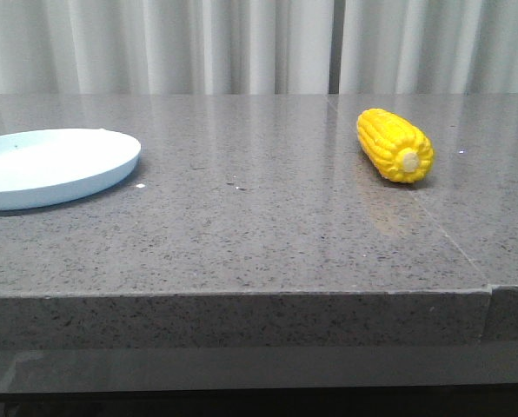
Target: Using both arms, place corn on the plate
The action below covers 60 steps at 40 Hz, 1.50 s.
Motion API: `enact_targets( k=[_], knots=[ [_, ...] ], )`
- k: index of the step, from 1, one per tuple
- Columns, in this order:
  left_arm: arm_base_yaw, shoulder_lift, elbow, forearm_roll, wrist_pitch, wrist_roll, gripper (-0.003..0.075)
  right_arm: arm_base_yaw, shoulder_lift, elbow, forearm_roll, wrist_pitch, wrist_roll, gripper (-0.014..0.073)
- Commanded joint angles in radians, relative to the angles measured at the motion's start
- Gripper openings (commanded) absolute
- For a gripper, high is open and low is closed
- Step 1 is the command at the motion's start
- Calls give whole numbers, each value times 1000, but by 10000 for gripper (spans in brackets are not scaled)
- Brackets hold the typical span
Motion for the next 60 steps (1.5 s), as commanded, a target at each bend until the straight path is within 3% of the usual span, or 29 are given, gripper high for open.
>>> enact_targets(
  k=[1, 35, 52, 60],
  knots=[
    [0, -20, 2, -8, -88, 0, -20, -6, -11, -19, -8, -82, -10, -91],
    [0, -20, 2, -3, -92, 0, -20, -6, -11, -19, -8, -115, -10, -91],
    [0, -20, 2, 54, -174, 0, -20, -6, -11, -19, -8, -118, -10, -91],
    [0, -20, -8, 55, -352, -7, -20, -6, -11, -26, -6, -205, -10, -91]
  ],
)
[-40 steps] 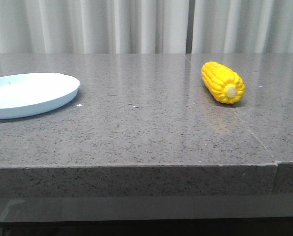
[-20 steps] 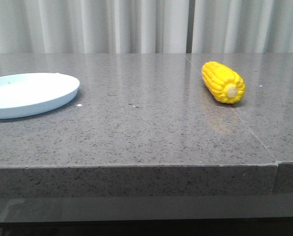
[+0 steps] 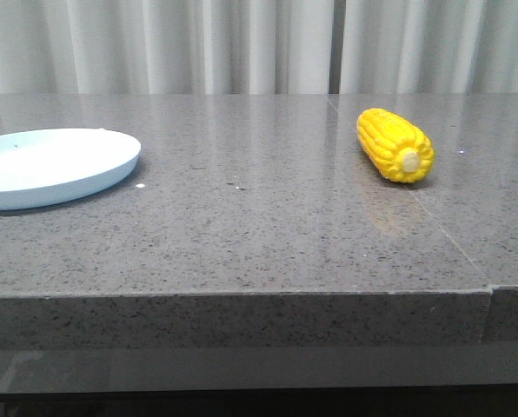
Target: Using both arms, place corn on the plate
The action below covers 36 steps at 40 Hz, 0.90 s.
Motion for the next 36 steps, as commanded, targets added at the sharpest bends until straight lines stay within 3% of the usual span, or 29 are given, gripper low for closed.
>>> enact_targets(
  k=[1, 9, 23, 28, 36],
  knots=[
    [0, -20, -15, 0, -188, -10, -20, -6, -11, -37, -6, -147, -10, -91],
    [-2, -17, -169, 0, -127, -10, -20, -6, -11, -202, -6, -75, -10, -91],
    [-2, 230, -542, 0, 243, -10, -20, -6, 176, -571, -1, 120, -10, -90],
    [-2, 354, -582, 2, 254, 0, -20, -6, 298, -635, -1, 114, -10, -90],
    [-2, 397, -584, 2, 242, 0, -19, -6, 344, -648, -1, 113, -10, -88]
  ],
)
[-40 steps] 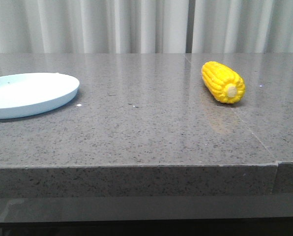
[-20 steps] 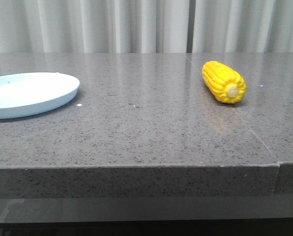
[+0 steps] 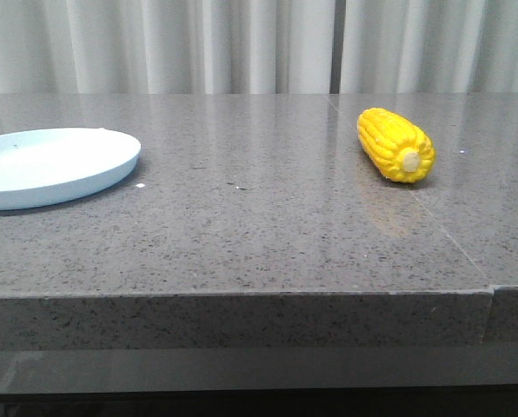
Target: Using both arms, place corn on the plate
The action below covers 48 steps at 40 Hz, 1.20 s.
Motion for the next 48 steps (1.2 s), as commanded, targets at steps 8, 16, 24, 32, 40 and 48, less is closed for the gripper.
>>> enact_targets(
  k=[8, 16, 24, 32, 40, 48],
  knots=[
    [-2, 17, -36, 0, -78, 0, 120, -6, 19, -37, -1, -68, -10, 97],
    [-2, 17, -36, 0, -74, 0, 595, -6, 19, -37, -1, -68, -10, 499],
    [-2, 17, -36, 0, -78, 0, 664, -6, 19, -36, -1, -69, -10, 612],
    [-2, 23, -34, 0, -87, 0, 617, -6, 19, -36, -1, -69, -10, 612],
    [-13, 147, -68, -21, -56, 0, 617, -6, 19, -36, -1, -69, -10, 612],
    [-83, 363, -183, -46, 32, 0, 617, -6, 19, -36, -1, -69, -10, 612]
  ],
)
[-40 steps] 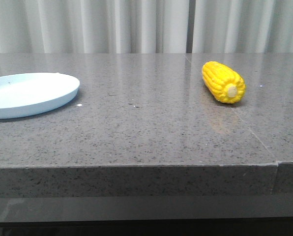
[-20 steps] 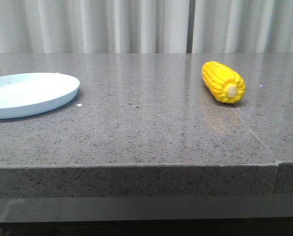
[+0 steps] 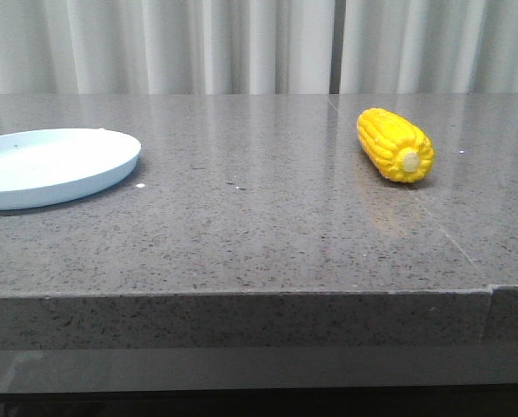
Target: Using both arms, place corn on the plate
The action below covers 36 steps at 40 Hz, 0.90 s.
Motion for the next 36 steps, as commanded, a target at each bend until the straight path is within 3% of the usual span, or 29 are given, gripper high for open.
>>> enact_targets(
  k=[1, 15, 25, 36],
  knots=[
    [-42, 115, -95, -13, -21, 0, 617, -6, 19, -34, -1, -74, -10, 612],
    [-87, 540, -388, -46, 356, 0, 617, -6, 19, -34, -1, -74, -10, 612],
    [-78, 728, -477, -59, 421, -12, 617, -6, 19, -34, -1, -74, -10, 612],
    [-78, 844, -486, -75, 407, -12, 617, -6, 19, -34, -1, -74, -10, 612]
  ],
)
